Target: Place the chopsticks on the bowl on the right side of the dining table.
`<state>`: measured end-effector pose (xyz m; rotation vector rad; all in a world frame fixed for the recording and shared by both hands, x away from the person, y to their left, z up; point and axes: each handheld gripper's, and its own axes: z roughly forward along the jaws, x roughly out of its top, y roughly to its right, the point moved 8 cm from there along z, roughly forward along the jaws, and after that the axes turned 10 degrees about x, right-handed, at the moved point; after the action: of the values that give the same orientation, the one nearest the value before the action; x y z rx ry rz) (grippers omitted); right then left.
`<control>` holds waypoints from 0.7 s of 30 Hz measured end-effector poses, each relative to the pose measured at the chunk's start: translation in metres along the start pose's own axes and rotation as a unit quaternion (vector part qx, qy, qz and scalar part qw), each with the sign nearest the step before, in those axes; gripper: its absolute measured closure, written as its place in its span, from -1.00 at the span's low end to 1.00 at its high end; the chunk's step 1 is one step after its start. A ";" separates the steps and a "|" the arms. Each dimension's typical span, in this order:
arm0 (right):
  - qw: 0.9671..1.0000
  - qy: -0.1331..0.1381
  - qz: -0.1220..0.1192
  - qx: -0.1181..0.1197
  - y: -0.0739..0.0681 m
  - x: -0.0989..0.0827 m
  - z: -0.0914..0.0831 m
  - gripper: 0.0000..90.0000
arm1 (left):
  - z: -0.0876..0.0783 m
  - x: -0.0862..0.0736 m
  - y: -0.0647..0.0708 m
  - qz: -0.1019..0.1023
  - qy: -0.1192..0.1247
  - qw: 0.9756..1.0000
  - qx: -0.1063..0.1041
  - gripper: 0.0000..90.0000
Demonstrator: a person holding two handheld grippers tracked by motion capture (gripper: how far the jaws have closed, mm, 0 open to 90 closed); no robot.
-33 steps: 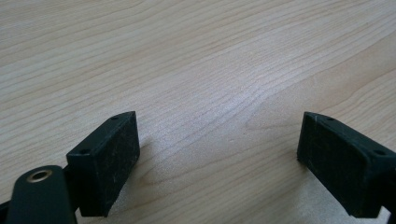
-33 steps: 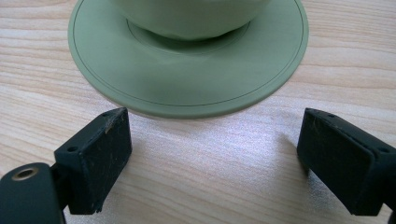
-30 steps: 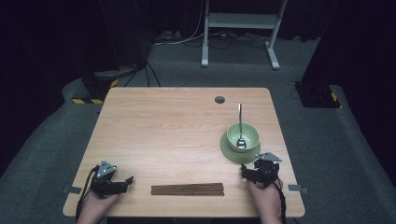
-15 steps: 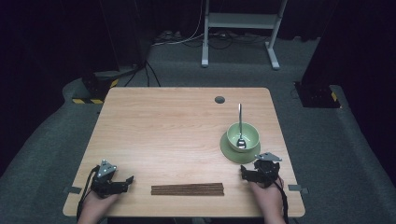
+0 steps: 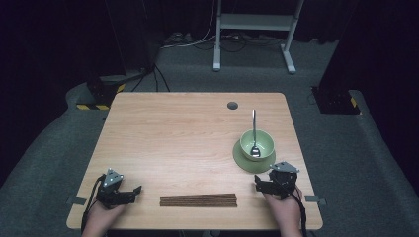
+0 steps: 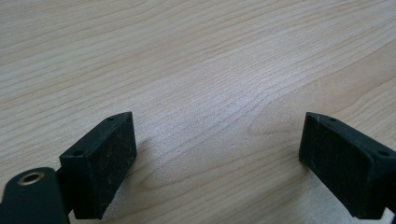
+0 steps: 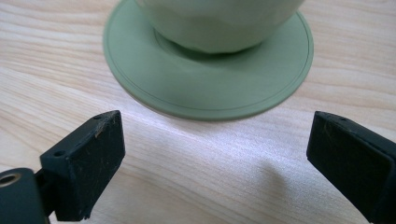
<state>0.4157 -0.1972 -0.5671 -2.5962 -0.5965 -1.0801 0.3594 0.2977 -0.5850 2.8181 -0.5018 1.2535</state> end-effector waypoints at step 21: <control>0.997 0.024 -0.041 0.067 -0.044 0.017 0.002 -0.89 | 0.000 0.000 0.000 -0.001 -0.001 1.000 0.002 -0.76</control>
<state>0.4073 -0.1531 -0.5520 -2.4441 -0.7443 -1.0836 0.3595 0.2978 -0.5851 2.8219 -0.4981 1.2528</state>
